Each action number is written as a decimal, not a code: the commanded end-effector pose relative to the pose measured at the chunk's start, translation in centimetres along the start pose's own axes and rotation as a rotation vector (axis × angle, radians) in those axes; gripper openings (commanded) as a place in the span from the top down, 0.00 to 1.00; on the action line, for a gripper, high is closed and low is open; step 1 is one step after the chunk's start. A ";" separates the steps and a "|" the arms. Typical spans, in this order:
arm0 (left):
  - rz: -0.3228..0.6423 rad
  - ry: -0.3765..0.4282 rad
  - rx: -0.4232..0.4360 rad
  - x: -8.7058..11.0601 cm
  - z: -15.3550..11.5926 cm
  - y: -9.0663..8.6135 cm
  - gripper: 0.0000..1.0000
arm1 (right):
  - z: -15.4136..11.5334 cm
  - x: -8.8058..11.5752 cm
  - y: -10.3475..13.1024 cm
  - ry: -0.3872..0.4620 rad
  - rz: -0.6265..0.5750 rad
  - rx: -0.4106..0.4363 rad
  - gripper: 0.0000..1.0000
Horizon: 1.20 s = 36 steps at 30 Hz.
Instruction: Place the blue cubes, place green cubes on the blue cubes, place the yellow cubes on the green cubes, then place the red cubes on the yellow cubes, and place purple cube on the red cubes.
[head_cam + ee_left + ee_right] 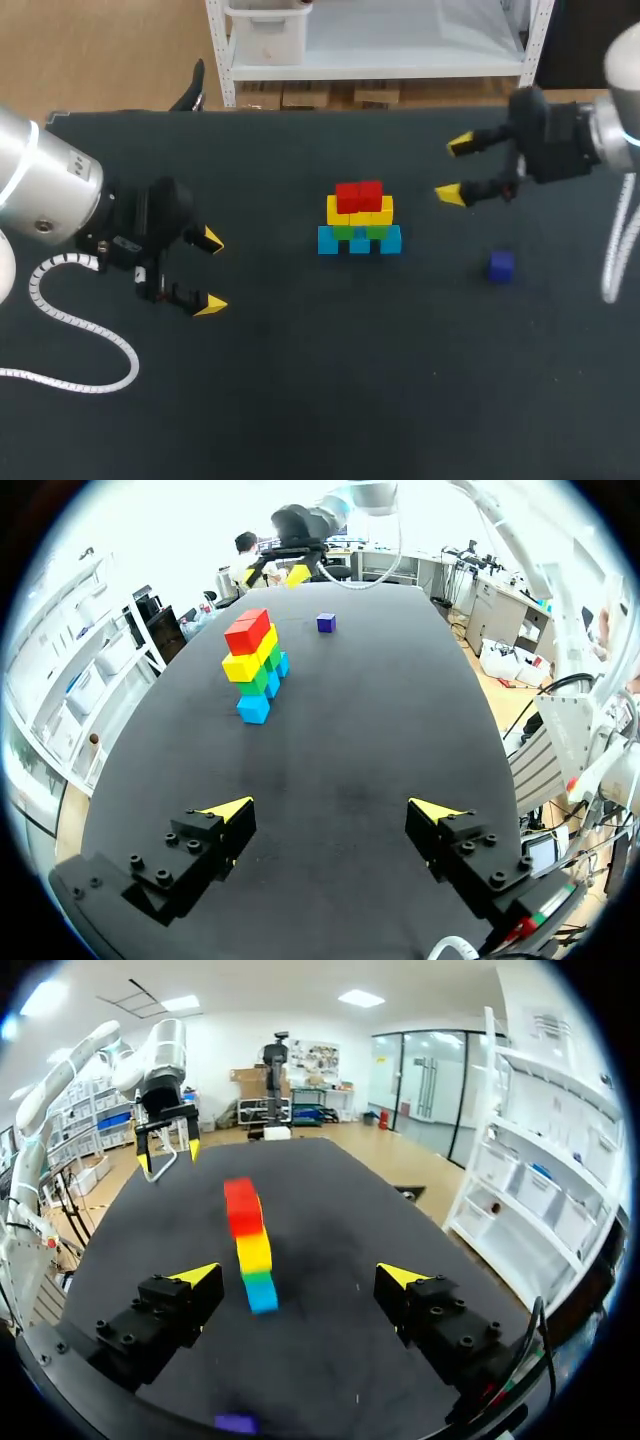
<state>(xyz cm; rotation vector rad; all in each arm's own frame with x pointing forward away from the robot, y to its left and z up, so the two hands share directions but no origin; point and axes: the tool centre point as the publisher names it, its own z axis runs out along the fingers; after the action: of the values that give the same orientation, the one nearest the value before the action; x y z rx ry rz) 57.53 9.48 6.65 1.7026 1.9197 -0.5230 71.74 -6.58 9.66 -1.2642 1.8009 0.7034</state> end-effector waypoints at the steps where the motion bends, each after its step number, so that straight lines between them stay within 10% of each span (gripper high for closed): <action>1: 0.003 -0.007 -0.002 0.2 0.0 -0.1 0.00 | -4.6 2.1 1.4 0.005 0.014 0.047 0.00; 23: 0.003 -0.007 -0.002 0.2 0.0 -0.1 0.00 | -5.5 11.9 3.7 -0.007 -0.016 0.017 0.00; 36: 0.003 -0.007 -0.002 0.2 0.0 -0.1 0.00 | -3.6 13.8 4.2 0.012 -0.103 -0.026 0.00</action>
<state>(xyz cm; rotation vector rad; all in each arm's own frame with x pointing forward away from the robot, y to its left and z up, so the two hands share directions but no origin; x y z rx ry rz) 57.53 9.48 6.65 1.7025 1.9198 -0.5229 64.28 -15.20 0.22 -1.3734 1.7266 0.6709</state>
